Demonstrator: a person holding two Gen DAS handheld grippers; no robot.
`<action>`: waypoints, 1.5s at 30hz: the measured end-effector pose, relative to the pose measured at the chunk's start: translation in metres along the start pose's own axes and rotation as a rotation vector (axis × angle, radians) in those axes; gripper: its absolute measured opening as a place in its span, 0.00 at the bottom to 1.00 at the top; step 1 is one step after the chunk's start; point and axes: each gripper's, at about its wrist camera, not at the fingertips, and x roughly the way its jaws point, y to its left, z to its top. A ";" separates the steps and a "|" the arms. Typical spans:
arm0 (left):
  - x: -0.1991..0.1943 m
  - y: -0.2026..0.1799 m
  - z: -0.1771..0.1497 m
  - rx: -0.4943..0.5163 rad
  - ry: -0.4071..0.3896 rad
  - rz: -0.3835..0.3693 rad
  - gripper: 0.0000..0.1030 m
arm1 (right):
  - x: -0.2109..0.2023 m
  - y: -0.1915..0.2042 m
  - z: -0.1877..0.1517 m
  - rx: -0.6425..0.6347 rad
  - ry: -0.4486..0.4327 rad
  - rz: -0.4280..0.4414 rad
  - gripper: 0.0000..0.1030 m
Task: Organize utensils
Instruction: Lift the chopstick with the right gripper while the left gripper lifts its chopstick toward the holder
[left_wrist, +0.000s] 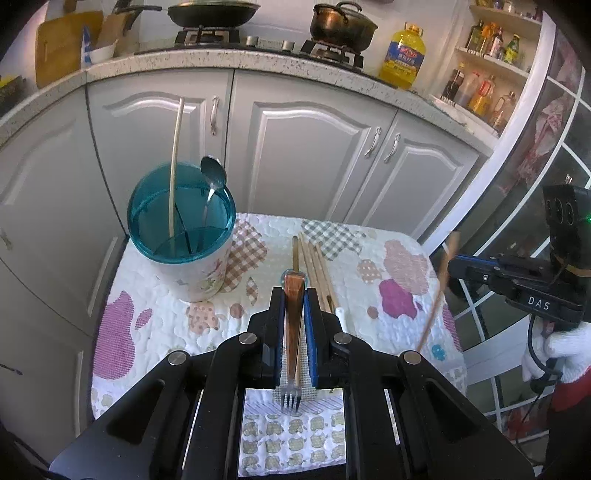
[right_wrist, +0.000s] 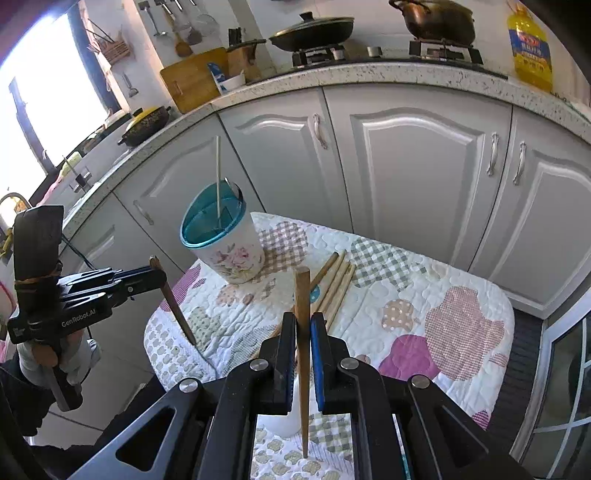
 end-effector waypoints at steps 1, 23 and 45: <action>-0.003 0.000 0.000 0.002 -0.008 0.001 0.08 | -0.003 0.002 0.001 -0.004 -0.005 0.000 0.07; -0.019 0.009 0.005 -0.035 -0.022 0.006 0.08 | 0.128 -0.025 -0.009 0.053 0.201 -0.121 0.17; -0.017 0.012 0.013 -0.049 -0.032 0.025 0.08 | 0.110 -0.045 0.013 0.071 0.174 -0.104 0.08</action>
